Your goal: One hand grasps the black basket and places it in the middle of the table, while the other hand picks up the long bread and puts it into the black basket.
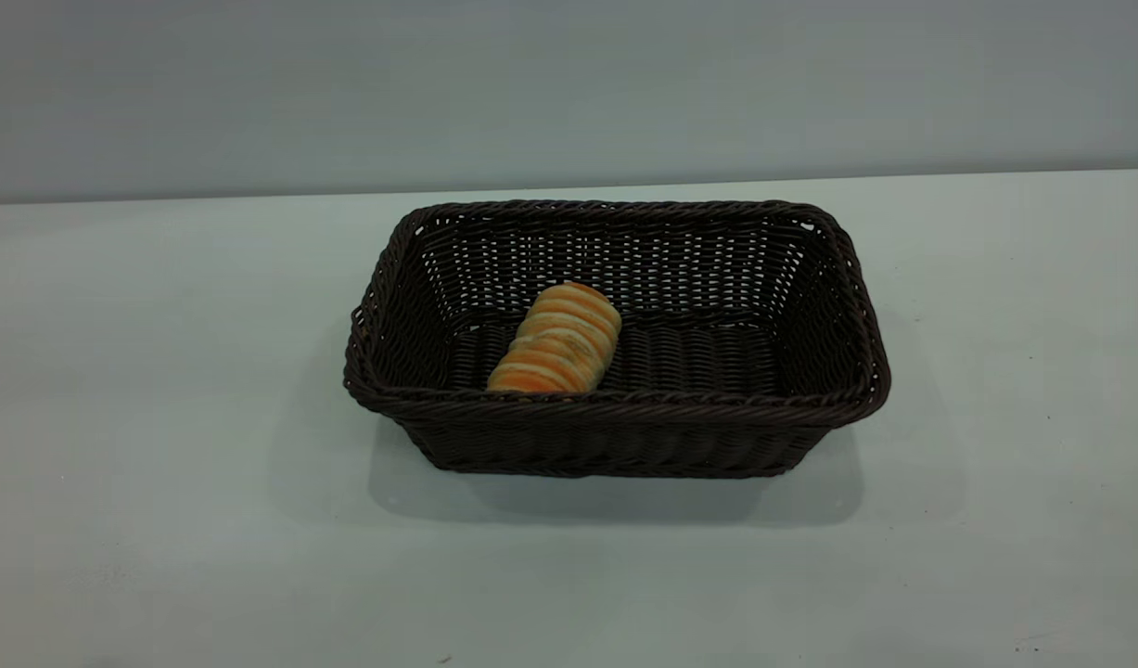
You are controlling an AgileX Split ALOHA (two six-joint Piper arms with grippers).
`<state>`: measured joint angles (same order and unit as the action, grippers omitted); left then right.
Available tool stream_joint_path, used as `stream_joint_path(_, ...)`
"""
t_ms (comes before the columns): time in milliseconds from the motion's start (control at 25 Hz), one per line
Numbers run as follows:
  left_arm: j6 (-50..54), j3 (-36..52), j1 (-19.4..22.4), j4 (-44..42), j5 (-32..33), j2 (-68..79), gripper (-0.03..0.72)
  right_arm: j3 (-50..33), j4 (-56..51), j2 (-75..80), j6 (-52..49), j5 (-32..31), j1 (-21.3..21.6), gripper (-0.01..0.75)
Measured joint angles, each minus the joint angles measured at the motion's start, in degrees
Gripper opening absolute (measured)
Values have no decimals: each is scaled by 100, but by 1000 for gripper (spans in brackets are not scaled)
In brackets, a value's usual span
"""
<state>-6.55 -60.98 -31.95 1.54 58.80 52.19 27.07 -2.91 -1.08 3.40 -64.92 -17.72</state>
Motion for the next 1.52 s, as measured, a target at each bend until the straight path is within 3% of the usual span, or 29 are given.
stream_joint_path(120,251,89,0,-154,795,-526,580,0,-5,0,0,0,0,442)
stream_joint_path(240,315,629,0,-88,802,-952,580,0,-5,0,0,0,0,442)
stream_joint_path(560,441,3115,0,169,608,-2044,580,0,-5,0,0,0,0,442)
stream_joint_path(1000,463,3311,0,76,470,-3078,580,0,-5,0,0,0,0,442)
stream_joint_path(1120,462,3311,0,76,470,-3259,580,0,-17,0,0,0,304,442)
stream_joint_path(1280,462,3311,0,76,475,-3504,580,0,-22,0,0,0,1121,442)
stream_joint_path(1360,462,3311,153,82,487,-3547,580,0,-29,0,0,0,1384,442)
stream_joint_path(1520,462,3311,1235,100,487,-3634,580,0,-40,0,0,0,1435,442)
